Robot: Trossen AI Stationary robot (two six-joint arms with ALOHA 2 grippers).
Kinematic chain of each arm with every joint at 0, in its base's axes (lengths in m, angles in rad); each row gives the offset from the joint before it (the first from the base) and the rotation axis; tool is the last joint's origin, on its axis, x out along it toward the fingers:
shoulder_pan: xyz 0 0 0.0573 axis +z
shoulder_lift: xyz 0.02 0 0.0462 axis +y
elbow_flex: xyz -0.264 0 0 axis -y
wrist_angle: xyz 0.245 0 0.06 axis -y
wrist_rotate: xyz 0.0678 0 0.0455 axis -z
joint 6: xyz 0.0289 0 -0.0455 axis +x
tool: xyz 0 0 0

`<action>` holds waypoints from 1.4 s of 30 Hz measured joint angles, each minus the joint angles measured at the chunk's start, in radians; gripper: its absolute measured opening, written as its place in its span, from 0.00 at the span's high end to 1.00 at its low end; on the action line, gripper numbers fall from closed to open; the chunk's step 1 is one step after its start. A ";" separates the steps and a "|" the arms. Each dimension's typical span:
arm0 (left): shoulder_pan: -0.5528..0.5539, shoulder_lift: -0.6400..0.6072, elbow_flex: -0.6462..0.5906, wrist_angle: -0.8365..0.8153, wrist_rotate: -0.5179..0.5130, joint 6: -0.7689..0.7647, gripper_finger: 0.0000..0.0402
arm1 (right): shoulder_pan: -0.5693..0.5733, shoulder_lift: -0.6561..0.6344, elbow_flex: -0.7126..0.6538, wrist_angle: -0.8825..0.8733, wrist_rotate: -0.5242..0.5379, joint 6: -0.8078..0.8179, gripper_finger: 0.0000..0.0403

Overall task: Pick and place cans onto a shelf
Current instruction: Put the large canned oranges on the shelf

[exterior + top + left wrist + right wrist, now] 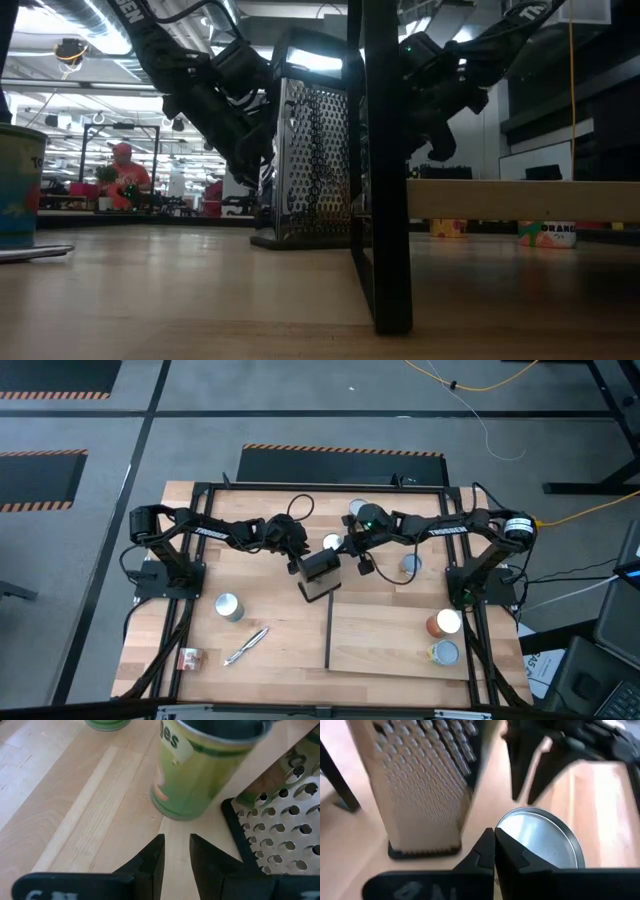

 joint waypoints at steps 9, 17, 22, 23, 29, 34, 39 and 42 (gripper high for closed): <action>0.000 0.000 0.000 0.000 0.000 0.000 0.79 | -0.004 -0.158 -0.001 -0.125 0.102 -0.002 1.00; 0.000 0.000 0.000 0.000 0.000 0.000 0.79 | -0.005 -0.374 0.001 -0.290 0.187 0.000 1.00; 0.000 0.000 0.000 0.000 0.000 0.000 0.79 | 0.012 -0.549 0.001 -0.440 0.196 0.061 1.00; 0.000 0.000 0.000 0.001 0.000 0.000 0.79 | 0.021 -0.584 0.001 -0.468 0.195 0.089 1.00; 0.000 0.000 0.000 0.001 0.000 0.000 0.79 | 0.124 -0.769 0.002 -0.633 0.191 0.249 1.00; 0.000 0.000 0.000 0.001 0.000 0.000 0.79 | 0.261 -0.851 0.002 -0.706 0.190 0.422 1.00; 0.000 0.000 0.000 0.001 0.000 0.000 0.79 | 0.423 -0.867 0.003 -0.738 0.190 0.591 1.00; 0.000 0.000 0.000 0.001 0.000 0.000 0.79 | 0.525 -0.862 0.003 -0.737 0.196 0.670 1.00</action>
